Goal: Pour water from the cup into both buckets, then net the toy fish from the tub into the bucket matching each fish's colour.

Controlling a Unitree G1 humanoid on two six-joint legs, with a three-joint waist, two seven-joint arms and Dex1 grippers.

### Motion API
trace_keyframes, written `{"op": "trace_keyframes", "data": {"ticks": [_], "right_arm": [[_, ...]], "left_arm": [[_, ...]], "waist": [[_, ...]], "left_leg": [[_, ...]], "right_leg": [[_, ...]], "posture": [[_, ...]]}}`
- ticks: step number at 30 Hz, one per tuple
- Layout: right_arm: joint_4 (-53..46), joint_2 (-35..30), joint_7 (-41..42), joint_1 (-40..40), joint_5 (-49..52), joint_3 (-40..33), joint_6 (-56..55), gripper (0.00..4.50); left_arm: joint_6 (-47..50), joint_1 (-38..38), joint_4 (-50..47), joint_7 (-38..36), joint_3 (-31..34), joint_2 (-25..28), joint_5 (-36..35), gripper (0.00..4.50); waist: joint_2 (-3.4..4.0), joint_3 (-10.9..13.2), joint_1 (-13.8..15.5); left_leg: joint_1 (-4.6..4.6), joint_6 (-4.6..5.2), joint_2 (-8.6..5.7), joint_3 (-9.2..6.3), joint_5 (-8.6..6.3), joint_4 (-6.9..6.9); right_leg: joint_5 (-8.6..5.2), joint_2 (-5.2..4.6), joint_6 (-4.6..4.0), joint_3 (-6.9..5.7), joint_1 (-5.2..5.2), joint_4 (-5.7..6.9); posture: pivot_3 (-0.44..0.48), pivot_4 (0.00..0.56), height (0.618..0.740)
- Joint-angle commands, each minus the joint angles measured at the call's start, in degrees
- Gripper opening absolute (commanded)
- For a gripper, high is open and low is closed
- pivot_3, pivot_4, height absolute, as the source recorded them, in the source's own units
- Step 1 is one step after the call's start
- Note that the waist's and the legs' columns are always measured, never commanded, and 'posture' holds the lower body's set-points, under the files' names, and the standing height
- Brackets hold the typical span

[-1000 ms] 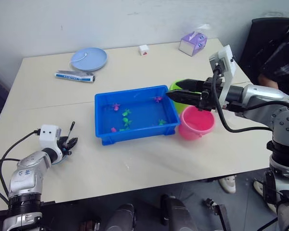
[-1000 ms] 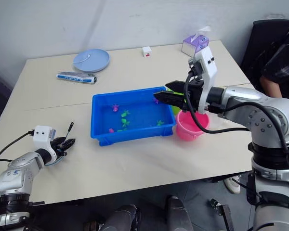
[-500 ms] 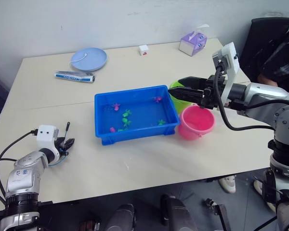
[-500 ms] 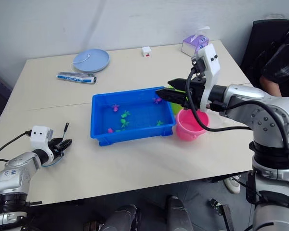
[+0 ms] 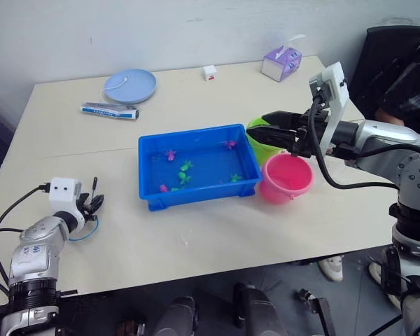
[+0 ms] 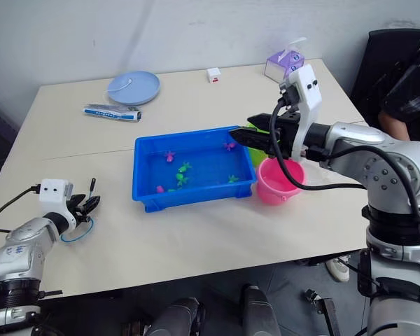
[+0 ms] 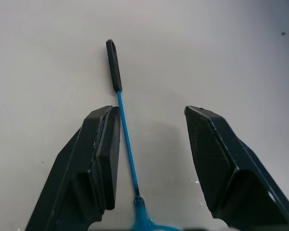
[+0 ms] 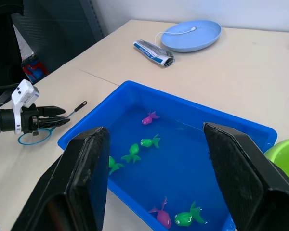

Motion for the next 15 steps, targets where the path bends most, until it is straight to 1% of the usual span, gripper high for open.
{"op": "trace_keyframes", "data": {"ticks": [1,6,12,15], "right_arm": [[-1.0,0.2,0.4,-1.5,-0.1,-1.7,-0.7,4.29],[-1.0,0.4,0.7,-1.5,-0.4,-1.6,-0.8,4.29],[-1.2,0.4,0.8,-1.6,-0.3,-1.6,-0.5,4.29],[-2.5,0.5,1.2,-2.0,1.5,-1.4,0.8,4.29]], "left_arm": [[-1.2,0.0,-1.6,1.9,2.0,-0.5,0.0,2.40],[2.5,1.7,-2.9,5.0,3.1,-2.2,-0.4,2.40],[5.6,3.0,-2.5,6.5,3.0,-2.9,-0.2,2.40],[6.5,2.7,-2.1,6.8,3.0,-3.0,-0.3,2.40]], "waist": [[0.00,0.0,0.0],[-0.01,0.0,-0.1],[-0.01,0.0,0.0],[-0.02,0.0,0.1]], "left_leg": [[0.00,0.00,0.00,0.00,0.00,0.00],[0.00,0.00,0.00,0.00,0.00,0.01],[0.00,0.00,-0.01,0.01,0.00,0.04],[0.01,0.01,-0.02,0.03,0.00,0.06]], "right_leg": [[0.00,0.00,0.00,0.00,0.00,0.00],[0.00,0.00,0.00,0.00,0.00,0.02],[0.00,-0.01,0.00,0.00,-0.01,0.08],[0.00,-0.02,0.00,0.01,-0.01,0.12]], "posture": [[0.000,0.150,0.740],[0.000,0.150,0.740],[0.000,0.150,0.740],[0.000,0.150,0.740]]}}
